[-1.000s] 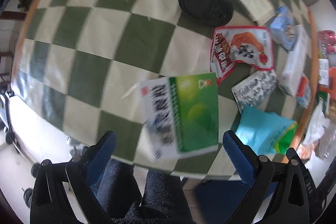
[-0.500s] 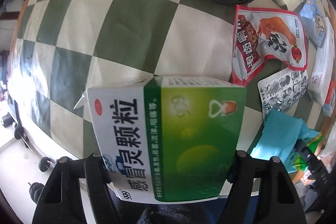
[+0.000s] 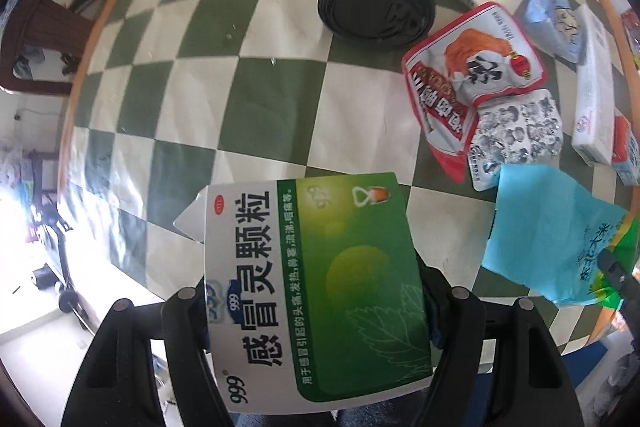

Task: Collect trash
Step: 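Carry the medicine box and rice bag over the trash bin and release both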

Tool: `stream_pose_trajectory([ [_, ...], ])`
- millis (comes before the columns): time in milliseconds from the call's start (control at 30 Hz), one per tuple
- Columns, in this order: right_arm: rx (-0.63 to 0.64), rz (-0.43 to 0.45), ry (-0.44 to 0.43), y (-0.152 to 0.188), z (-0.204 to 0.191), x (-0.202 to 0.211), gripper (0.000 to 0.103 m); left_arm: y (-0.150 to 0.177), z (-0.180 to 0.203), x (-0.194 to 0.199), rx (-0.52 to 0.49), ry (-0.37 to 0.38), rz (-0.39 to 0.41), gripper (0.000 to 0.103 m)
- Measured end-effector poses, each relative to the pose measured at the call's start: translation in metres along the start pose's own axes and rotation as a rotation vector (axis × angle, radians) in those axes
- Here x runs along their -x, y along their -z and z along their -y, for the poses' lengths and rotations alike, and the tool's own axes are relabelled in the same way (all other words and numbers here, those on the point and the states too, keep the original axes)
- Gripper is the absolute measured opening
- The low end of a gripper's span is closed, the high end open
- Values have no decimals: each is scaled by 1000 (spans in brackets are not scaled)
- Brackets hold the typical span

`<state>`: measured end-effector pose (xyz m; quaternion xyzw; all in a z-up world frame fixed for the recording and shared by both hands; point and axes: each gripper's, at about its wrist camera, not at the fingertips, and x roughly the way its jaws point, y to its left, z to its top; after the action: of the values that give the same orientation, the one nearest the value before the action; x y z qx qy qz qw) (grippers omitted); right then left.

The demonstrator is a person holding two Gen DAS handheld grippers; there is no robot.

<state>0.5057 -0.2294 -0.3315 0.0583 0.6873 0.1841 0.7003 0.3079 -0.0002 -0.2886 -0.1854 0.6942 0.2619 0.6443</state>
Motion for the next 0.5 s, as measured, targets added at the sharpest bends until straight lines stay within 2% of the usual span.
stream_pose_trajectory([
  [133,-12,56,-22,13,17,35,40,16,22,24,-34,-7,45,71],
  [267,-29,110,-39,28,22,61,40,12,32,27,-58,12,70,71],
  [367,-47,145,-51,41,24,77,40,15,23,29,-67,33,83,71],
  [467,-68,176,-67,59,25,91,40,34,9,33,-83,58,111,71],
  [500,-73,186,-71,66,26,96,40,33,-12,24,-89,69,119,71],
])
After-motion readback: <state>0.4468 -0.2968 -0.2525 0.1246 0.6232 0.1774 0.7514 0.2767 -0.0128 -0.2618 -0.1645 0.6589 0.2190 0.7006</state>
